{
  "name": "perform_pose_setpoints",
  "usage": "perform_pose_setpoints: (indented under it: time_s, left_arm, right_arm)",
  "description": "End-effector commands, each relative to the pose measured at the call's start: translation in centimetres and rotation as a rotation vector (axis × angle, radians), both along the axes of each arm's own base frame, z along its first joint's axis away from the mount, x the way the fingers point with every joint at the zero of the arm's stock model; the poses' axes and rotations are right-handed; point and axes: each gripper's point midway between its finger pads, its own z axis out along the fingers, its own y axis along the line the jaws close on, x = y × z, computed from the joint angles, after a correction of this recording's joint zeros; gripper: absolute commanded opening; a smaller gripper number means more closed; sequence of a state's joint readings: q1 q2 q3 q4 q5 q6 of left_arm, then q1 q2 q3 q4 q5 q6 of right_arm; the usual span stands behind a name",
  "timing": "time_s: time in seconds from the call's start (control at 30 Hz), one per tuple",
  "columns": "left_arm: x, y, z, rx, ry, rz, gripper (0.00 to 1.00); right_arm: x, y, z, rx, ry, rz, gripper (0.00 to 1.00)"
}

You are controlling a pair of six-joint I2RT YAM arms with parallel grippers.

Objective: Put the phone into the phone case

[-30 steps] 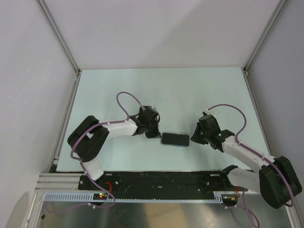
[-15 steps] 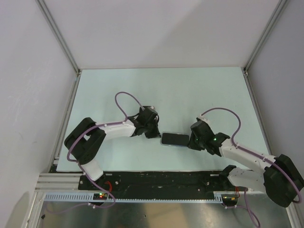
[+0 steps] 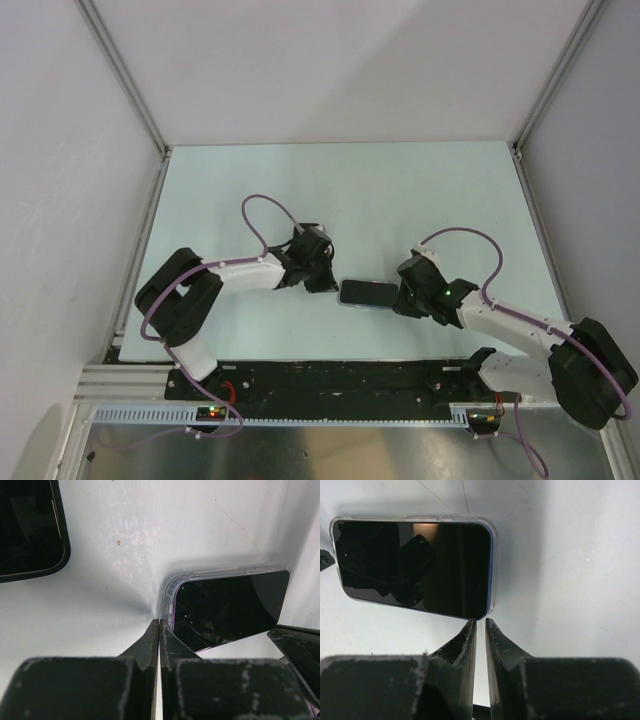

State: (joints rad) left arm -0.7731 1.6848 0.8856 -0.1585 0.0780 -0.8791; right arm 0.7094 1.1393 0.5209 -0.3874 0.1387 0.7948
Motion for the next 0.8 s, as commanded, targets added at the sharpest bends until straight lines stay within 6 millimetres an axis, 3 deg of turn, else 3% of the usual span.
perform_pose_setpoints:
  time_s: [0.0,0.2,0.53,0.77]
  left_arm:
    - [0.4,-0.3,1.5,-0.026,-0.056,-0.009,0.02]
    - [0.3,-0.4,1.7,-0.029,-0.058,-0.011,0.02]
    - [-0.3,0.1,1.5,-0.023,-0.057,-0.01,0.01]
    - [-0.5,0.1,1.5,-0.022,-0.058,-0.012,0.02]
  right_arm:
    - [0.8,-0.6,0.7,-0.015,-0.055,-0.046,0.17]
    - [1.1,-0.6,1.2,-0.022,-0.079,-0.048,0.18]
    - [1.4,-0.2,0.2,-0.053,-0.057,-0.04,0.17]
    - [1.7,-0.5,1.3,-0.053,-0.093,-0.052,0.18]
